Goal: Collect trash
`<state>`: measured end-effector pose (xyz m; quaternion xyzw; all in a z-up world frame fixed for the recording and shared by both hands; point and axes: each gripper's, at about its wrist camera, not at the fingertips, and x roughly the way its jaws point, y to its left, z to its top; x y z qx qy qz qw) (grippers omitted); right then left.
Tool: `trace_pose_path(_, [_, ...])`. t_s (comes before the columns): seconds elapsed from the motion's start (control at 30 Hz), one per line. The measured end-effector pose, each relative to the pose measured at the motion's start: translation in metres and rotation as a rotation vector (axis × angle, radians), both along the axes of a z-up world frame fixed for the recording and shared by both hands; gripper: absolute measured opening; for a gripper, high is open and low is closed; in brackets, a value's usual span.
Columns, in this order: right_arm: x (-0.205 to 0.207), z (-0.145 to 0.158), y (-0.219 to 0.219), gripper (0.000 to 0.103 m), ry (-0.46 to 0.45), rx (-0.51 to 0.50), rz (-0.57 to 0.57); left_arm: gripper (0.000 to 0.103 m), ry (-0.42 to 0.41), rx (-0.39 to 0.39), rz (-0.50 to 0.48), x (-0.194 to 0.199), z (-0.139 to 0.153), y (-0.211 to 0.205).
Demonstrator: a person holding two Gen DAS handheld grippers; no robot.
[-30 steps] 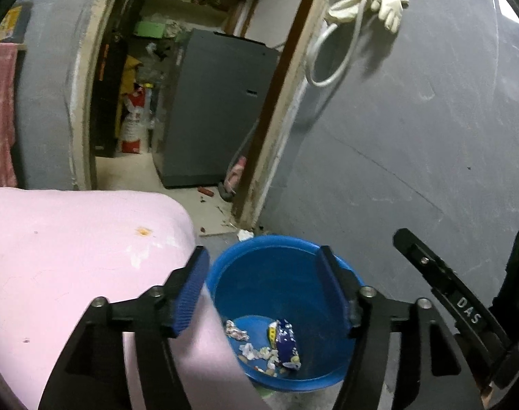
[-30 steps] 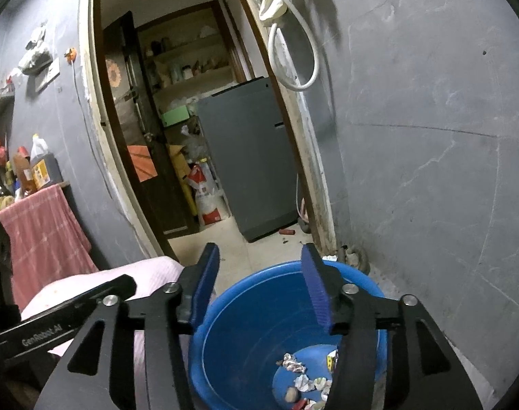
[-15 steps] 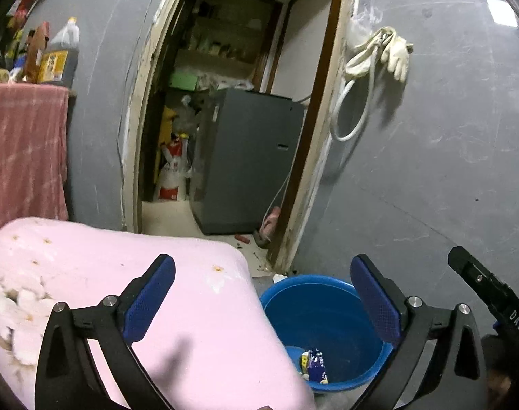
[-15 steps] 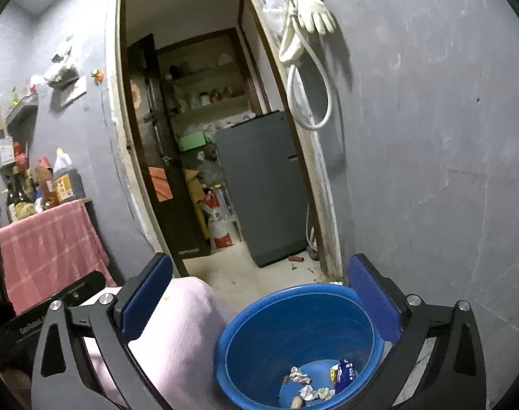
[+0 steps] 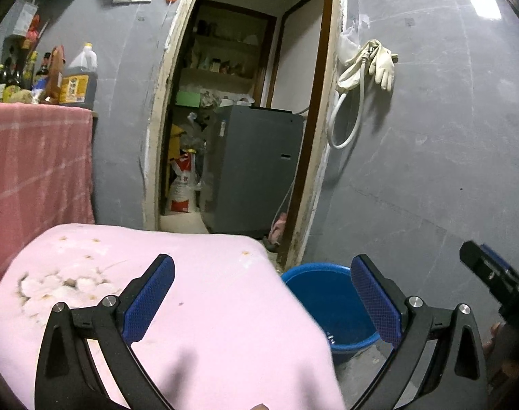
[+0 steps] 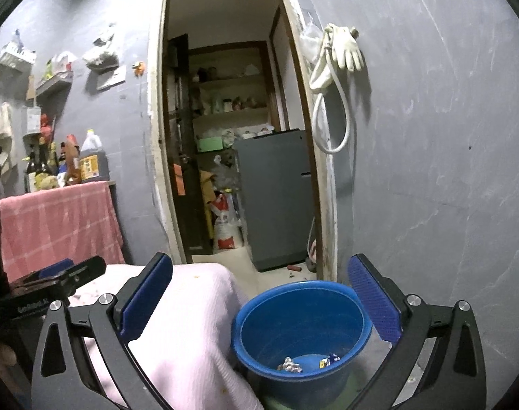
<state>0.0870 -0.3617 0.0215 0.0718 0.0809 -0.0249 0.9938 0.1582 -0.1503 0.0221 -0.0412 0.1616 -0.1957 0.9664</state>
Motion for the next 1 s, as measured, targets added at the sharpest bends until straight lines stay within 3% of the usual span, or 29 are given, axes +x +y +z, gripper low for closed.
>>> trace_pose_path(0.37, [-0.042, -0.006, 0.029, 0.103, -0.01, -0.041, 0.012, 0.101, -0.015, 0.033, 0.044, -0.059, -0.018, 0.03])
trace_pose_path(1.0, [-0.073, -0.038, 0.042, 0.103, 0.022, -0.039, -0.016, 0.101, -0.075, 0.05, 0.104, -0.111, -0.039, 0.047])
